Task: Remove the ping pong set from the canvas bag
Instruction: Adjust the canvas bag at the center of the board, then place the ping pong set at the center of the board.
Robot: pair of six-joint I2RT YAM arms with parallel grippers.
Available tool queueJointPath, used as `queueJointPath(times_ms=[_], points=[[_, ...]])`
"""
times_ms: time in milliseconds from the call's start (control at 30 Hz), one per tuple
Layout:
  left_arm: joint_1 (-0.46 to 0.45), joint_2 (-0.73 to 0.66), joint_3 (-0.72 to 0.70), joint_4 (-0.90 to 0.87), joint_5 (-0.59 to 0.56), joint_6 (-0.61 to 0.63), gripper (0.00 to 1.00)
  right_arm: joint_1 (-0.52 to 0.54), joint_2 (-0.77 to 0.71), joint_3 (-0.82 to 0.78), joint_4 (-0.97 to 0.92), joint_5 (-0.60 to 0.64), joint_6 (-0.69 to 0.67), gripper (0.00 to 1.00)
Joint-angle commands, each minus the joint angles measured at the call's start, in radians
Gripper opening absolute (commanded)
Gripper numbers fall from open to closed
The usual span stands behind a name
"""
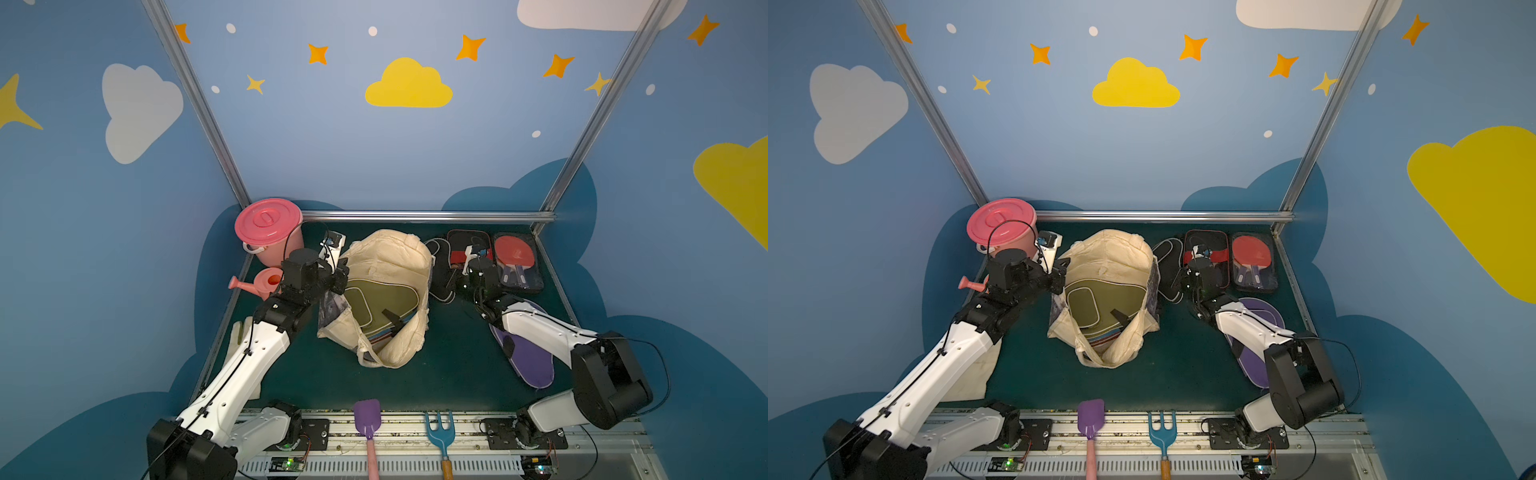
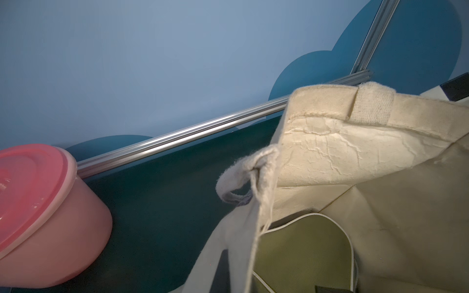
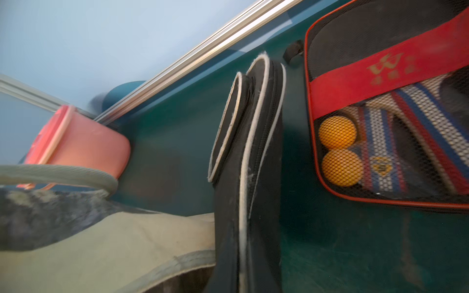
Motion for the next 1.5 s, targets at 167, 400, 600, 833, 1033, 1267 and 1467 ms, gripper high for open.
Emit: queueJointPath(times_ms=[167,400,600,833,1033,1267,1467], points=[[0.0,-0.039,0.004,0.135,0.04,-0.023,0.04,-0.038,0.087,0.203,0.066,0.021,-0.061,0.0],[0.0,-0.03,0.008,0.138,0.061,-0.024,0.04,-0.038,0.285,0.291,0.162,0.01,0.017,0.0],[0.0,-0.027,0.007,0.141,0.072,-0.024,0.04,-0.026,0.396,0.29,0.212,0.065,0.16,0.0],[-0.001,-0.024,0.003,0.15,0.076,-0.021,0.04,-0.01,0.43,0.237,0.17,0.151,0.301,0.0],[-0.001,-0.022,0.0,0.159,0.082,-0.023,0.04,-0.013,0.452,0.235,0.094,0.224,0.356,0.0],[-0.001,-0.017,-0.004,0.17,0.083,-0.024,0.04,-0.021,0.458,0.233,0.053,0.26,0.37,0.0],[-0.001,-0.014,-0.004,0.173,0.082,-0.026,0.04,-0.024,0.462,0.229,0.045,0.276,0.364,0.0]])
